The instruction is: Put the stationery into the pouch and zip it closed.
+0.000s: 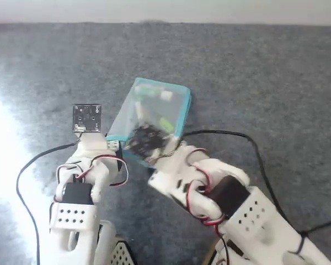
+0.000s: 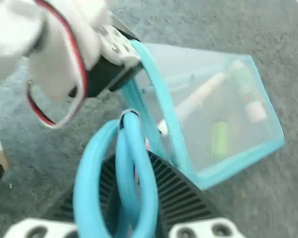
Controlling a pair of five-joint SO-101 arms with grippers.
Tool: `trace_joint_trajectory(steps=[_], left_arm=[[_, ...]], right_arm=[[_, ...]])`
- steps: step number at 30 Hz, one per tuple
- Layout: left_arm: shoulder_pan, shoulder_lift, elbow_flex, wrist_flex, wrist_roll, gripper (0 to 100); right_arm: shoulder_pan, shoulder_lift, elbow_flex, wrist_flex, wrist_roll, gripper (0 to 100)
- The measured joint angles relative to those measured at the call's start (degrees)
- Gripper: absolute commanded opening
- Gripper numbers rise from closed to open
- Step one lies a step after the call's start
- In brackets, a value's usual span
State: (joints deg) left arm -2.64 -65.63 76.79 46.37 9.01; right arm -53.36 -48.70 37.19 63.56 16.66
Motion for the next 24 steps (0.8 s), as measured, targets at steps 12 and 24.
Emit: trace_joint_trajectory(steps=[12, 24], left_arm=[[1.3, 0.0, 0.0, 0.0, 0.1, 1], [0.9, 0.0, -1.1, 1.0, 0.1, 1]], right_arm=[[-12.3, 8.1, -23.0, 4.6, -0.2, 1.0], [-6.0, 7.6, -17.7, 20.3, 8.7, 60.1]])
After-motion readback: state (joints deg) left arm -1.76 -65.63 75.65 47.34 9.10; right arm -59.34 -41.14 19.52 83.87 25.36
